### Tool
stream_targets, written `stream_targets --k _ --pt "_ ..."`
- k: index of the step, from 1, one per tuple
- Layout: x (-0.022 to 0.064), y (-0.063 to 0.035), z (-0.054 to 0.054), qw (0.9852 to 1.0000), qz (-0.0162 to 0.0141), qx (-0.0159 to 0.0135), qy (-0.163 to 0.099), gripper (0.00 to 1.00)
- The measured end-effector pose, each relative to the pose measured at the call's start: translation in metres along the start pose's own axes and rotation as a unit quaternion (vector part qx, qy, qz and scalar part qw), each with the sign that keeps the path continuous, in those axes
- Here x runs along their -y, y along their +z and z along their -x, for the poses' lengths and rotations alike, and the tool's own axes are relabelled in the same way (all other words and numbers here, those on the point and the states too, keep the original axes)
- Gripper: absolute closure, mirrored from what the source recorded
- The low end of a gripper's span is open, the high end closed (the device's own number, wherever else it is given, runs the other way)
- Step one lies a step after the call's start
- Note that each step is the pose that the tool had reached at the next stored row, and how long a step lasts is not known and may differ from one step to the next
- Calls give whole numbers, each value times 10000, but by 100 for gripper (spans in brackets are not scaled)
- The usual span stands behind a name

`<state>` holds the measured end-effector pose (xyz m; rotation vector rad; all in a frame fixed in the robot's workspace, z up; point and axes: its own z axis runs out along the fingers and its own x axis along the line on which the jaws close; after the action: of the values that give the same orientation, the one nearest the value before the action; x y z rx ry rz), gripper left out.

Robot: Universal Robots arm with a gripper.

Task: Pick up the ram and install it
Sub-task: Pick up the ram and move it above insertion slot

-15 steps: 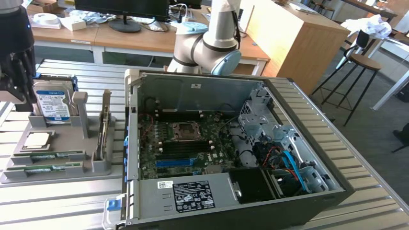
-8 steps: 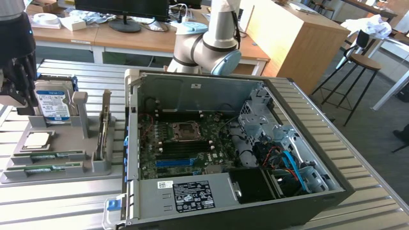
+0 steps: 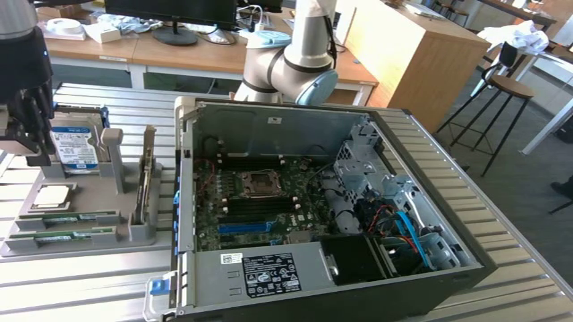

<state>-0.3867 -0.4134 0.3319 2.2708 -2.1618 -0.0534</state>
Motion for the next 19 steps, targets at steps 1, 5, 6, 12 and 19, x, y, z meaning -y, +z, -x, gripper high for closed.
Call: stream_targets --k 1,5,6,12,19 --pt "0 13 0 10000 0 0 0 70" --pt "2 63 -1 10000 0 0 0 70" --pt "2 75 -2 10000 0 0 0 70" --pt "4 140 -3 10000 0 0 0 70" --pt "6 226 -4 10000 0 0 0 70"
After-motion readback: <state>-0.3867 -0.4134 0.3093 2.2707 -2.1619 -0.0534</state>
